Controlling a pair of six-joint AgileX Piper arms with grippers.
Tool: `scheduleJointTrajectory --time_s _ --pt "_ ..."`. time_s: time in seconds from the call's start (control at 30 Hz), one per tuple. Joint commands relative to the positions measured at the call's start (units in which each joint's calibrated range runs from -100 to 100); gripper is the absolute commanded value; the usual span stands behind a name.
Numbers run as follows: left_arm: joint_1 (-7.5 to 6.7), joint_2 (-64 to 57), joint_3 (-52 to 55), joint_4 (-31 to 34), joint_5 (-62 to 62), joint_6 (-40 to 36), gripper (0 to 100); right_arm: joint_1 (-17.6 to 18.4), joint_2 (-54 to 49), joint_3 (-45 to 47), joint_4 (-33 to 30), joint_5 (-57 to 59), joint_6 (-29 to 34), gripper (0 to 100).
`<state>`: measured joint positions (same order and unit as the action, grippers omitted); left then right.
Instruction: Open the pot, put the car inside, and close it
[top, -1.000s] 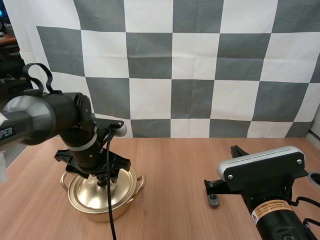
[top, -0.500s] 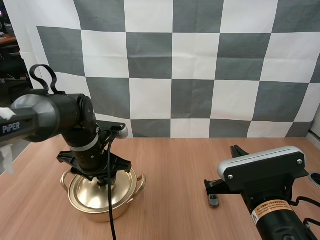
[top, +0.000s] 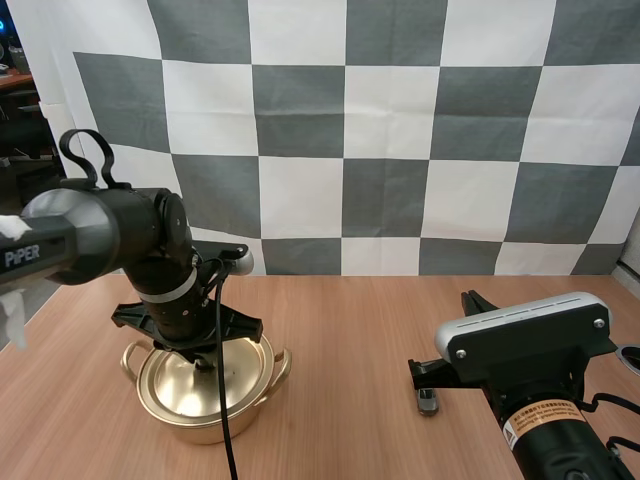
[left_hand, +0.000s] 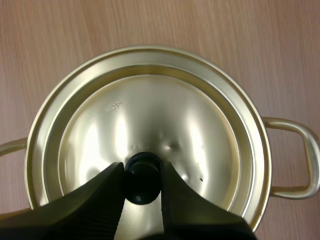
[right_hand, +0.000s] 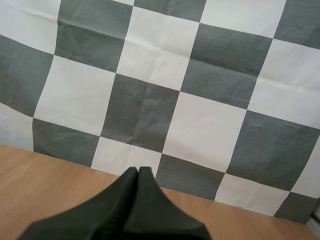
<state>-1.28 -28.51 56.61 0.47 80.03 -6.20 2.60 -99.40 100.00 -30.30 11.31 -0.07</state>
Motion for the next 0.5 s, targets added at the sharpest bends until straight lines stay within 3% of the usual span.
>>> scheduleJointTrajectory --time_s 0.0,0.23,0.47 --pt "0.00 0.01 -0.34 0.05 -0.46 -0.01 0 -0.01 -0.03 0.00 0.00 -0.02 -0.06 0" --pt "0.00 -0.64 -7.76 0.05 5.55 -0.01 0 -0.01 -0.03 0.00 0.00 -0.02 -0.06 0" --pt "0.00 -4.00 -24.58 -1.18 18.97 -0.01 0 -0.01 -0.03 0.00 0.00 -4.23 0.06 0"
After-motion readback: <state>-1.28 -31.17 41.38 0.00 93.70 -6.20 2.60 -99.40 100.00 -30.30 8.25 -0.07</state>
